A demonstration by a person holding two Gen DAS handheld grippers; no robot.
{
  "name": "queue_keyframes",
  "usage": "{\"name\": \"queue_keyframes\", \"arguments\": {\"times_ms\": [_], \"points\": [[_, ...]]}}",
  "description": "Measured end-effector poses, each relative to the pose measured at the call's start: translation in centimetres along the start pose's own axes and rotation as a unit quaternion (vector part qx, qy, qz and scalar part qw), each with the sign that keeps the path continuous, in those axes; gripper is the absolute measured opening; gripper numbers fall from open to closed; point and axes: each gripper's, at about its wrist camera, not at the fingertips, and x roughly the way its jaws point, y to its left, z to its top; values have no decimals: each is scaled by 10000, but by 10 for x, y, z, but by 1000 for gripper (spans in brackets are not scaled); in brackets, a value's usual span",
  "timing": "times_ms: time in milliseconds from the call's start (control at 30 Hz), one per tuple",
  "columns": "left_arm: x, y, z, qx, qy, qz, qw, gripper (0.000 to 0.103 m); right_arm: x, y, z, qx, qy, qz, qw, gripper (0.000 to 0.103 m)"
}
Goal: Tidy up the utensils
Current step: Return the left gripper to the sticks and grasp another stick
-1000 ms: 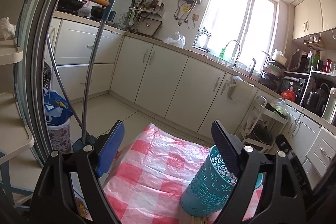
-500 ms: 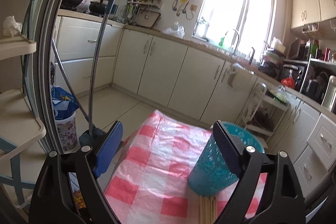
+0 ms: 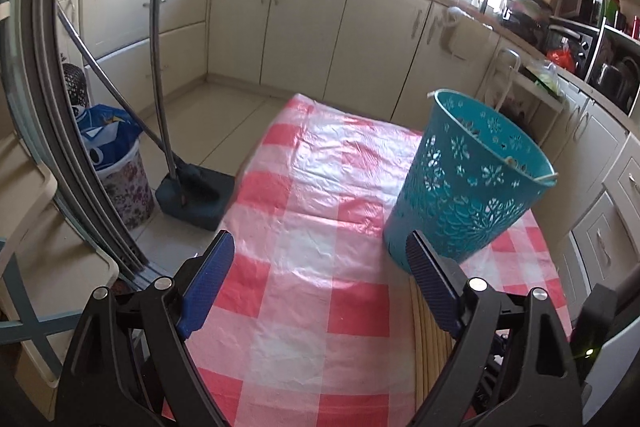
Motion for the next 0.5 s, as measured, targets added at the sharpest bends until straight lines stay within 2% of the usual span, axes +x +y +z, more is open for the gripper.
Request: {"name": "queue_keyframes", "arguments": {"times_ms": [167, 333, 500], "points": [[7, -6, -2, 107, 99, 30, 9999, 84, 0, -2, 4, -17, 90, 112, 9999, 16], [15, -14, -5, 304, 259, 101, 9992, 84, 1, 5, 3, -350, 195, -94, 9992, 15], [35, -27, -16, 762, 728, 181, 9943, 84, -6, -2, 0, -490, 315, -198, 9981, 9]]}}
